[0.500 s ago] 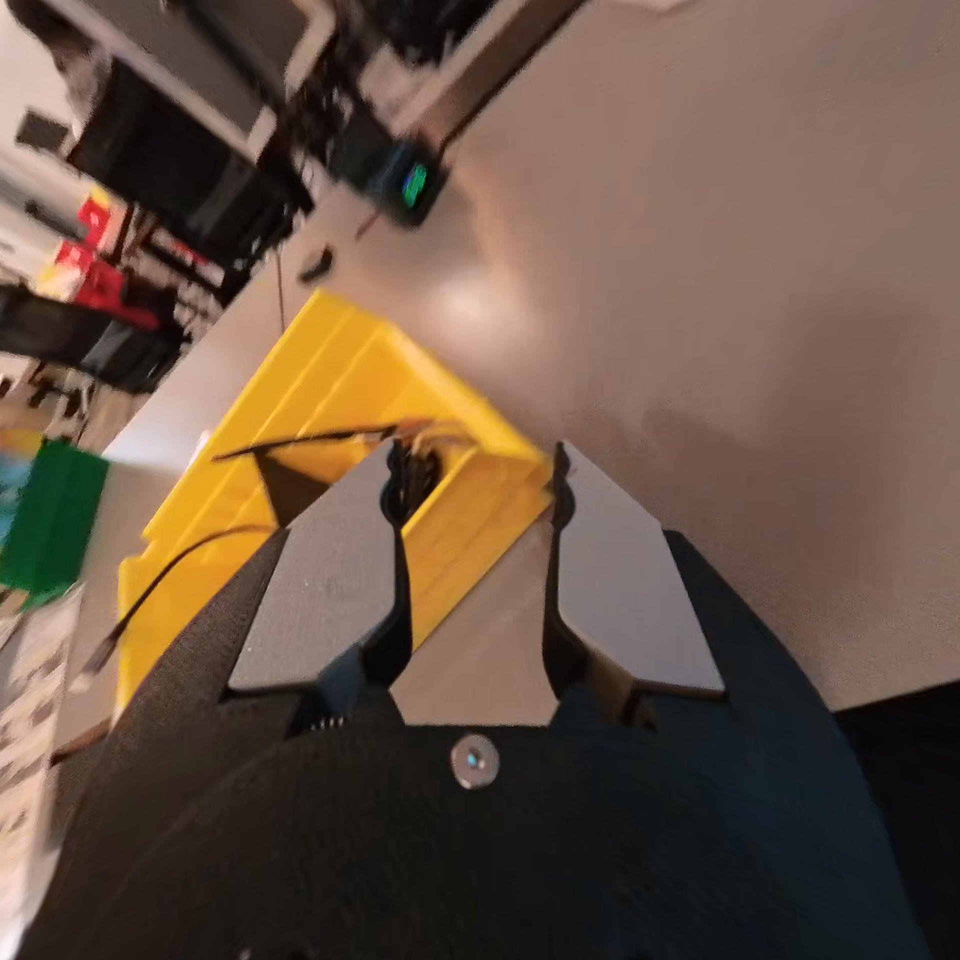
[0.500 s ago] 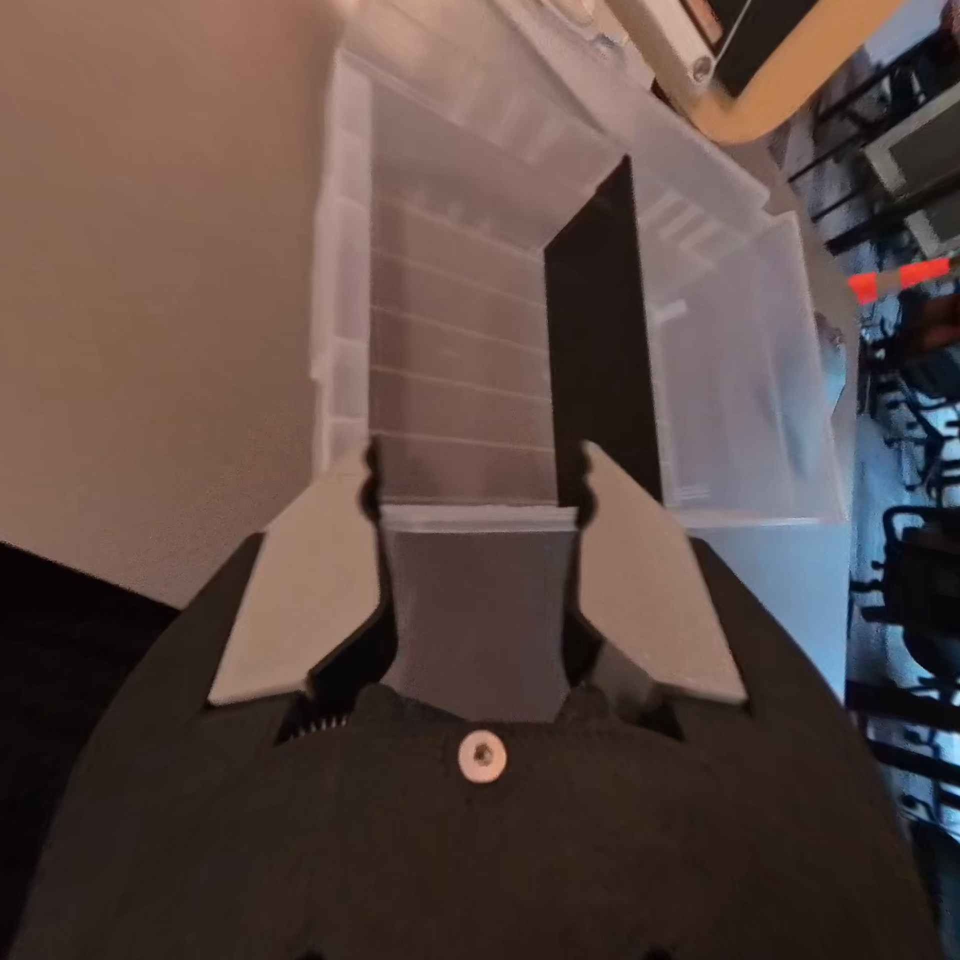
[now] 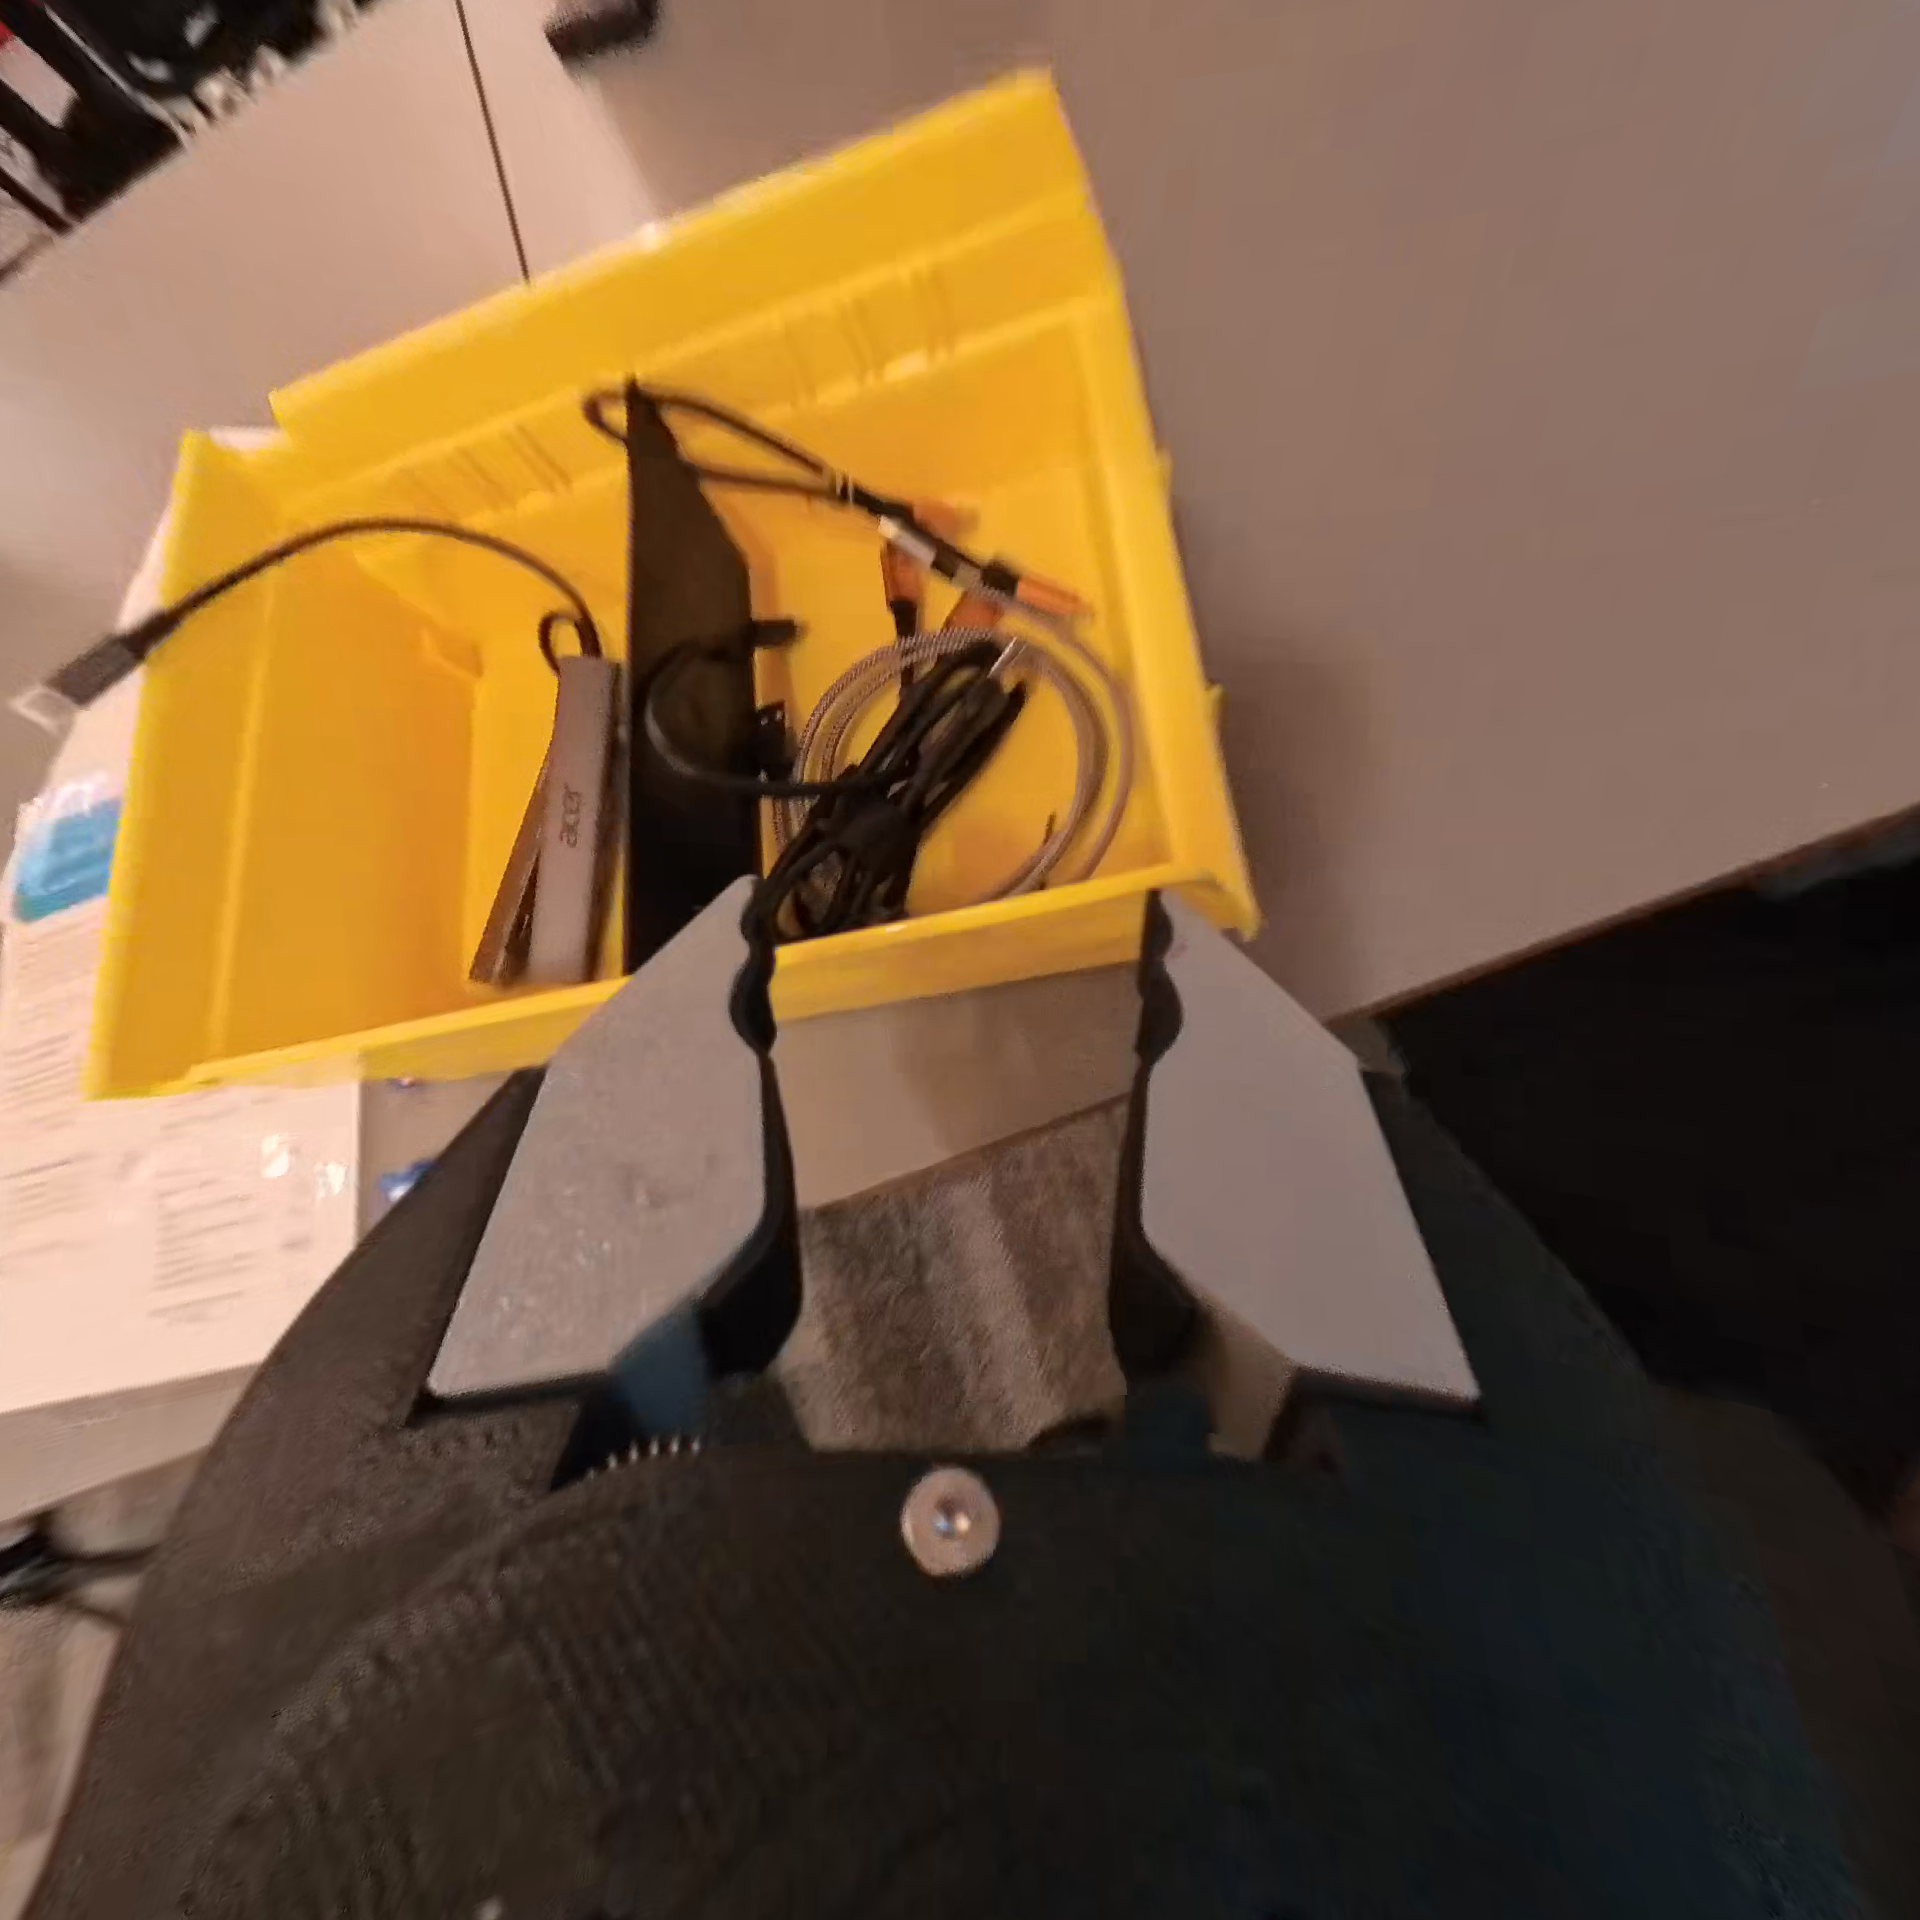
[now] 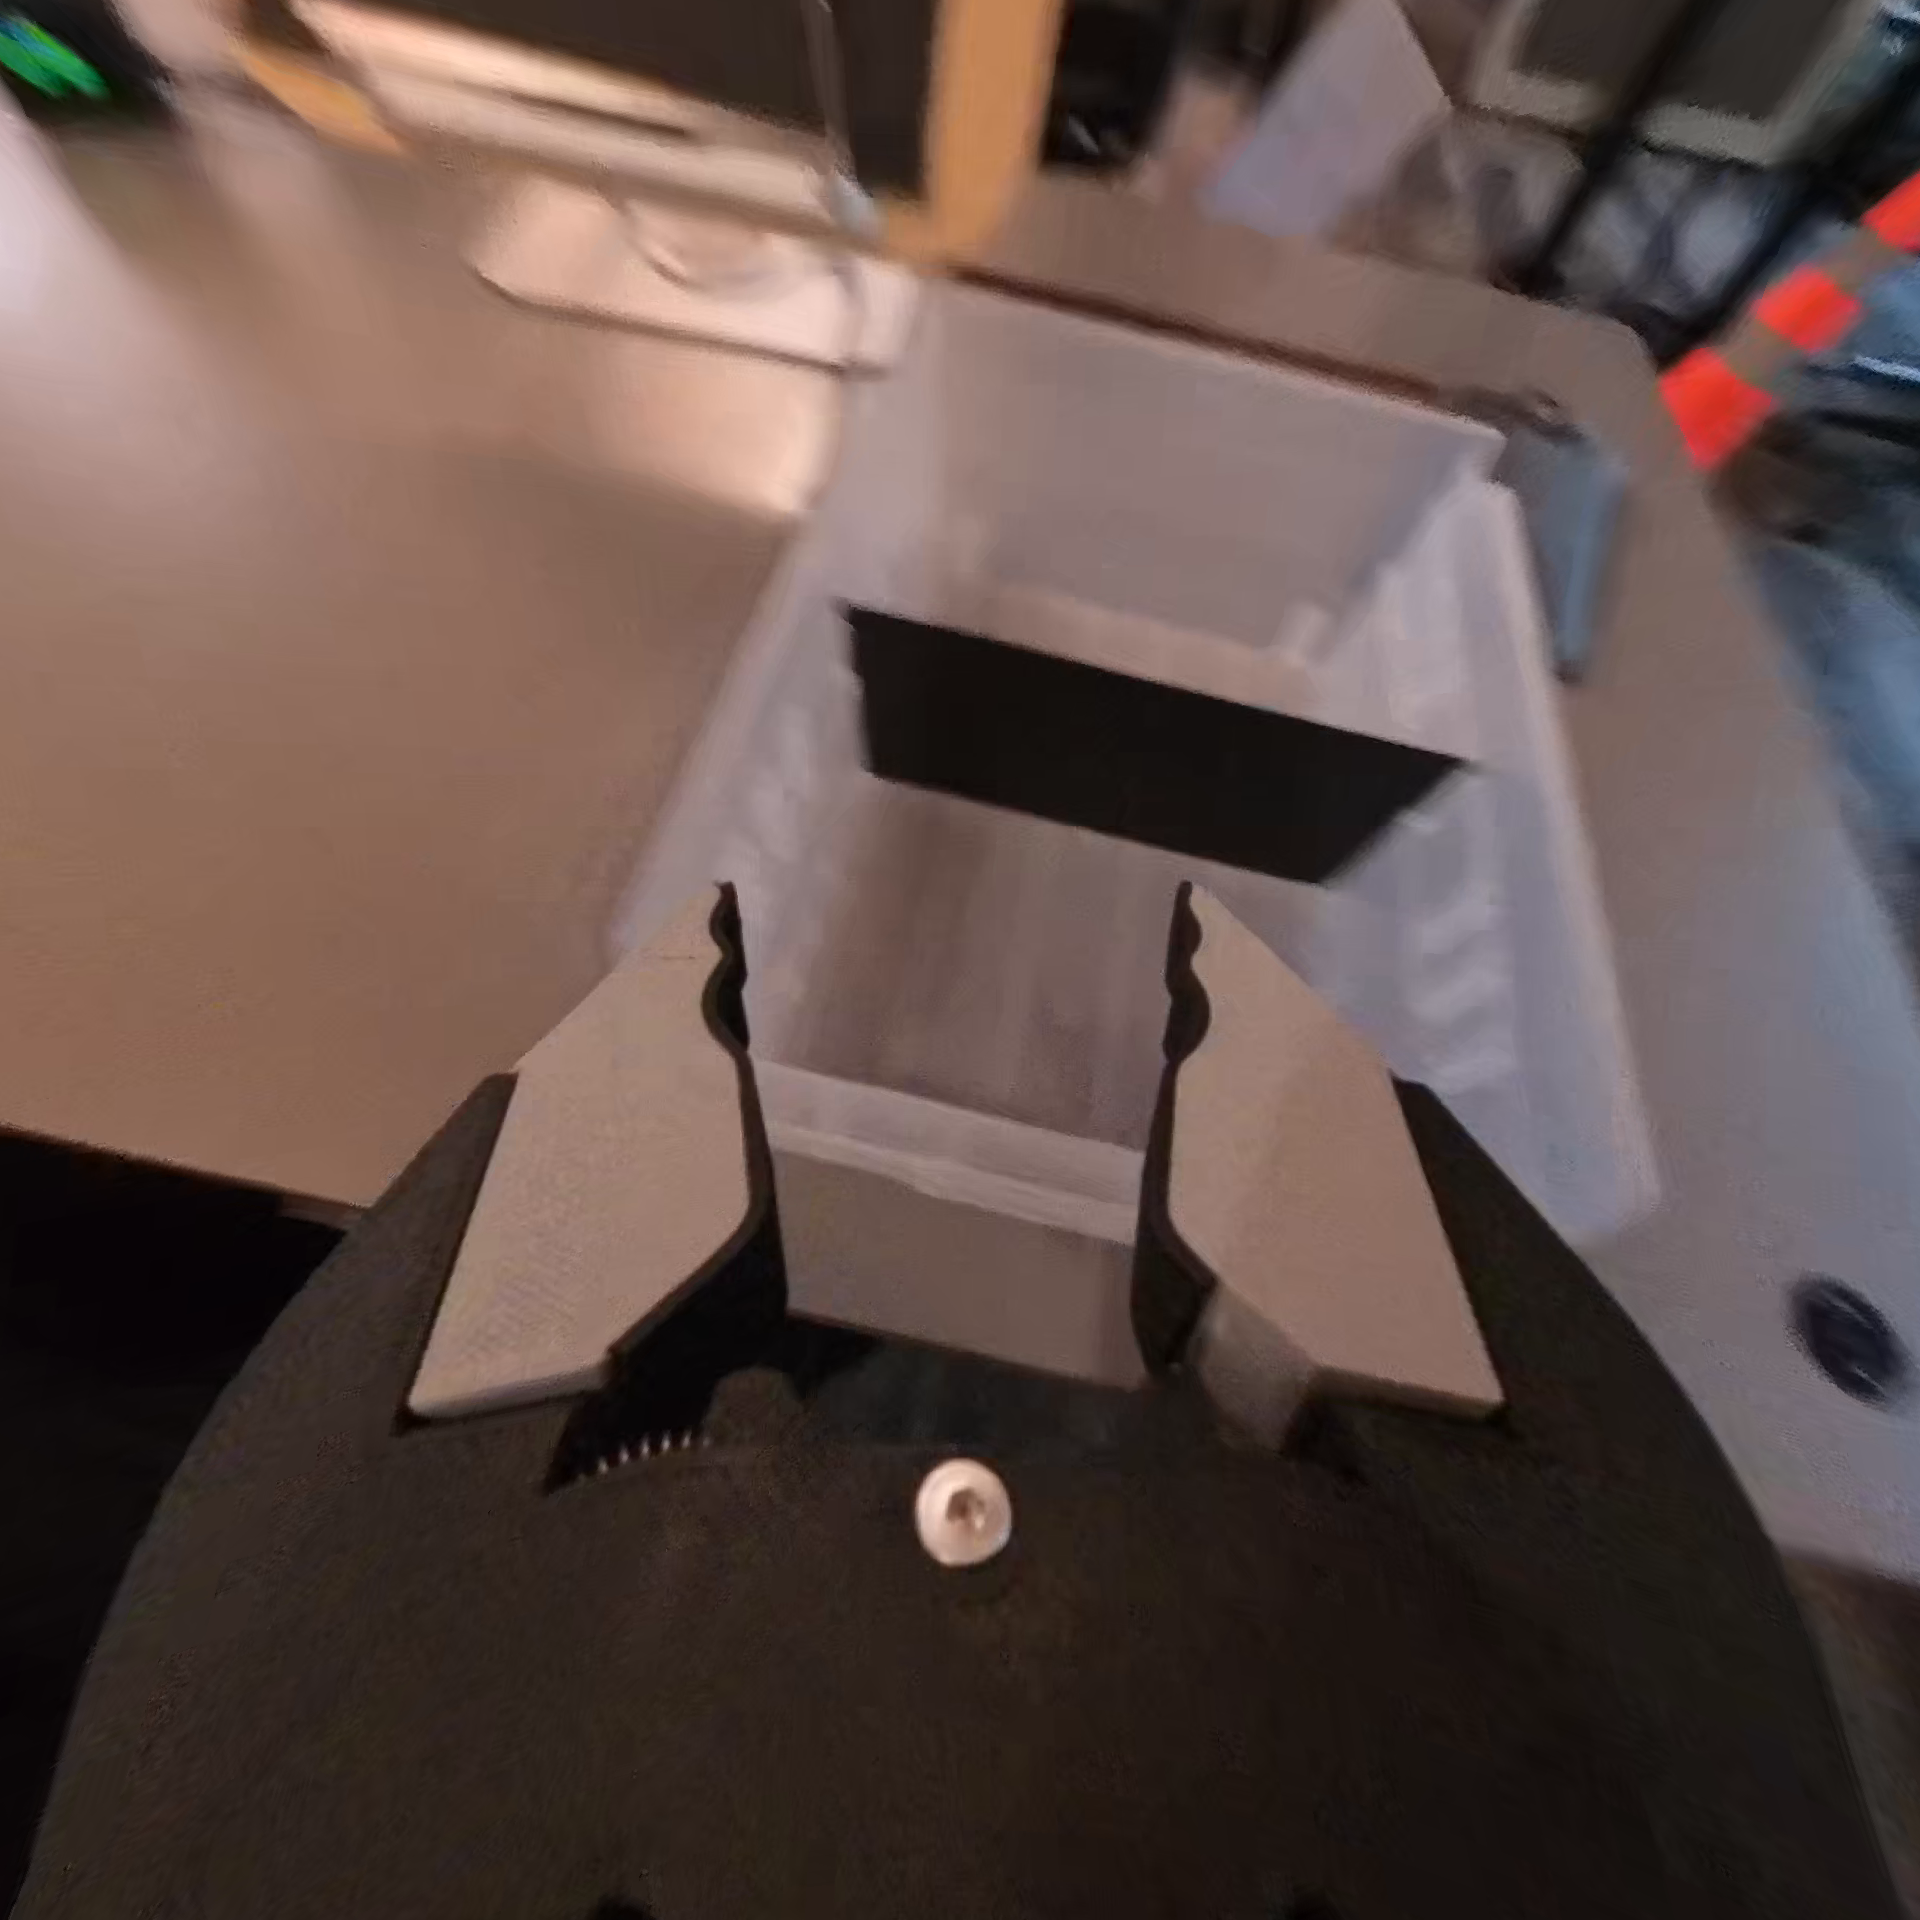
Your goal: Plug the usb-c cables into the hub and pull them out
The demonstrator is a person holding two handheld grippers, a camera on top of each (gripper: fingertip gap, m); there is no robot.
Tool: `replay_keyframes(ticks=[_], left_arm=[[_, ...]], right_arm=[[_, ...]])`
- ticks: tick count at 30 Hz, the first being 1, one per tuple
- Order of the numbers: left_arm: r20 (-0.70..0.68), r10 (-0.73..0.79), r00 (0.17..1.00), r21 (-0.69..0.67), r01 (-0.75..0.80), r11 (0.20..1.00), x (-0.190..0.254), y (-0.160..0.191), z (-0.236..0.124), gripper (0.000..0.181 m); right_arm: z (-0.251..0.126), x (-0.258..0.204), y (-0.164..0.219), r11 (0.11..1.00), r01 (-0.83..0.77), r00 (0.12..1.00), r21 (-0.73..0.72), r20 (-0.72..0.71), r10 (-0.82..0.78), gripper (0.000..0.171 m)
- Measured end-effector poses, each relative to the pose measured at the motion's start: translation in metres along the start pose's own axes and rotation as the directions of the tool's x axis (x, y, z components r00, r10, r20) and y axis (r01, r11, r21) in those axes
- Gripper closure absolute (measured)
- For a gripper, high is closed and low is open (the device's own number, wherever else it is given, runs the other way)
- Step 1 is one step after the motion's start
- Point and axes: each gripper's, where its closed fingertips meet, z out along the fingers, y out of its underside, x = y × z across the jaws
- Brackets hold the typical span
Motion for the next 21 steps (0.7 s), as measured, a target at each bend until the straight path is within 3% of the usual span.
replay_keyframes(ticks=[4, 7, 10, 14, 16, 19, 21], left_arm=[[-0.011, -0.092, 0.996, 0.244, 0.092, 0.965, 0.018, -0.072, -0.019, 0.105], [-0.035, -0.112, 0.993, 0.302, 0.117, 0.946, 0.035, -0.114, -0.014, 0.102], [-0.049, -0.117, 0.992, 0.281, 0.126, 0.951, 0.047, -0.14, 0.022, 0.099], [0.147, -0.254, 0.956, 0.169, 0.229, 0.959, 0.005, -0.143, 0.104, 0.097], [0.207, -0.373, 0.904, 0.079, 0.364, 0.928, -0.011, -0.126, 0.139, 0.085], [0.159, -0.588, 0.793, 0.146, 0.57, 0.809, -0.01, -0.125, 0.164, 0.085], [0.132, -0.649, 0.749, 0.202, 0.621, 0.757, 0.0, -0.131, 0.176, 0.079]], right_arm=[[-0.007, -0.045, -0.029, 0.991, -0.03, 0.988, 0.13, 0.155, 0.01, 0.088], [0.001, -0.05, -0.028, 0.993, -0.004, 0.991, 0.12, 0.132, -0.012, 0.086], [0.018, -0.048, -0.01, 0.998, 0.04, 0.996, 0.057, 0.083, -0.045, 0.086], [0.04, -0.06, 0.011, 0.998, 0.062, 0.995, 0.014, 0.073, -0.063, 0.086], [0.048, -0.06, 0.015, 0.998, 0.061, 0.998, 0.022, 0.028, -0.062, 0.087], [0.055, -0.062, 0.012, 0.995, 0.052, 0.998, 0.081, -0.036, -0.049, 0.088], [0.06, -0.062, 0.008, 0.992, 0.071, 0.995, 0.103, -0.083, -0.062, 0.088]])
